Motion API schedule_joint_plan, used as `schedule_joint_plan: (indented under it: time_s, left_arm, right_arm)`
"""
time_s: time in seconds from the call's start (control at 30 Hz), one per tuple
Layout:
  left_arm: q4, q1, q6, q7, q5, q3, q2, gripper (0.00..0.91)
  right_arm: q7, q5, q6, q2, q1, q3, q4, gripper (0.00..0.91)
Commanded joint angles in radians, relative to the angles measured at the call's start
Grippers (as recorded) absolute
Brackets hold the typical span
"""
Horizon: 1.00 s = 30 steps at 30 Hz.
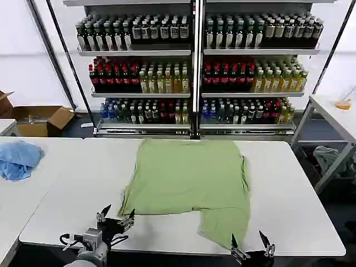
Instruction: Fold and organize the clothes.
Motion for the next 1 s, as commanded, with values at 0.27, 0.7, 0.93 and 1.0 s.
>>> schedule_joint_plan:
  time_s: [0.27,0.7,0.93,1.0]
  left_arm:
    - [0.125,-0.114,0.054,-0.020,-0.058,0.017,0.018,0.504]
    - [0.119,-0.103,0.033,-0.002,-0.083,0.022,0.013,0.040]
    - [0.114,-0.100,0.026,0.010,-0.102,0.021,0.010,0.030]
    - [0.113,-0.099,0.021,0.015,-0.107,0.020,0.009,0.030]
  right_arm:
    - [0.014,0.033,-0.018,0.011,0.009,-0.054,-0.048,0.867]
    - [0.005,0.083,0.009,0.016,0.024,-0.047,-0.055,0.000]
    - [-0.004,0.075,0.027,0.015,0.015,-0.037,-0.045,0.000]
    - [-0.006,0.071,0.033,0.013,0.012,-0.033,-0.040,0.000]
